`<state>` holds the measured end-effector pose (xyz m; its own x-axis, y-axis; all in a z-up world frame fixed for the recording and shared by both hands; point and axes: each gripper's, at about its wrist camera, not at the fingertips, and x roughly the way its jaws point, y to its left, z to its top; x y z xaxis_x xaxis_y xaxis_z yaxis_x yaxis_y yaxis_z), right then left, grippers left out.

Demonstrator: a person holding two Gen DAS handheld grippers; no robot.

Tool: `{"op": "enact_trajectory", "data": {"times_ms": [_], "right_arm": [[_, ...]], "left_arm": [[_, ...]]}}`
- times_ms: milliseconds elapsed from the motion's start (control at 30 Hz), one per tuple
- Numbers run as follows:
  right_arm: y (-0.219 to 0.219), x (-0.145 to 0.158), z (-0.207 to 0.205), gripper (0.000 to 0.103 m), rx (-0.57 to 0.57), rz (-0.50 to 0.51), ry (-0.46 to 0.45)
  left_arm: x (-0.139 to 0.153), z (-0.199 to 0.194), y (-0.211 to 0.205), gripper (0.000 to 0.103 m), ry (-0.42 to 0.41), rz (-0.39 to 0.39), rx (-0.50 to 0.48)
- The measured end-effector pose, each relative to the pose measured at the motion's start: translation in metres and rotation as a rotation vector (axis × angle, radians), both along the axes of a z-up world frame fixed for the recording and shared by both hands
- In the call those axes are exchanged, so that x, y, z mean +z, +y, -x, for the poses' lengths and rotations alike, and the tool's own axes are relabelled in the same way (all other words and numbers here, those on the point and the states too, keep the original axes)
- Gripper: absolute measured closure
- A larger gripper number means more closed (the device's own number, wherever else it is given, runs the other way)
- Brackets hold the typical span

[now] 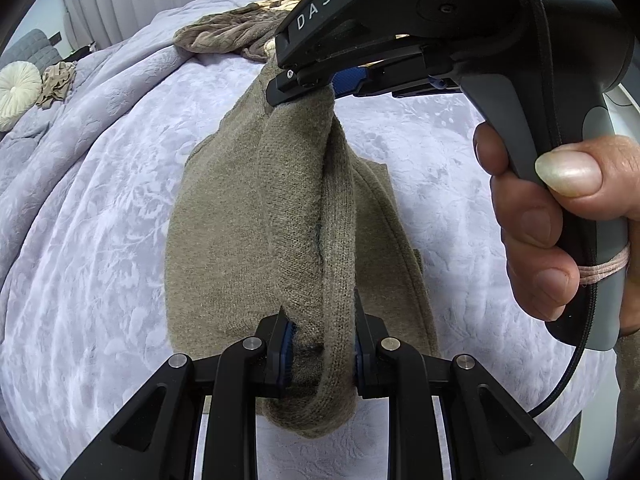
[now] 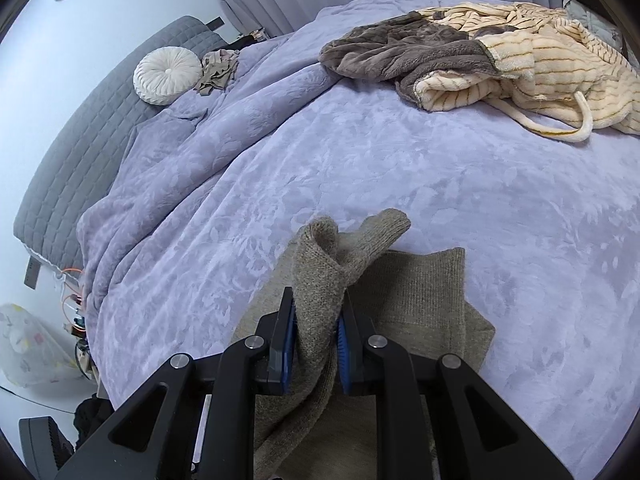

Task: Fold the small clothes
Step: 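Hold the lifted sweater with both tools above the rest of it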

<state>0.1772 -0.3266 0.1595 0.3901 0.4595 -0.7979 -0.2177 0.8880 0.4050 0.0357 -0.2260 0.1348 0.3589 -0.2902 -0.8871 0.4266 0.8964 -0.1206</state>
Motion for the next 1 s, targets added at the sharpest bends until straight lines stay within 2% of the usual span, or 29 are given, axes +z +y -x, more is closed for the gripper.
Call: {"op": "enact_trajectory", "data": {"times_ms": [767, 1000], "right_arm": [[-0.053, -0.020, 0.005, 0.084, -0.031, -0.032, 0.005], [-0.062, -0.039, 0.005, 0.084, -0.043, -0.054, 0.026]], "left_arm": [[-0.017, -0.007, -0.026, 0.079, 0.019, -0.030, -0.066], [-0.032, -0.010, -0.034, 0.079, 0.042, -0.057, -0.077]]}}
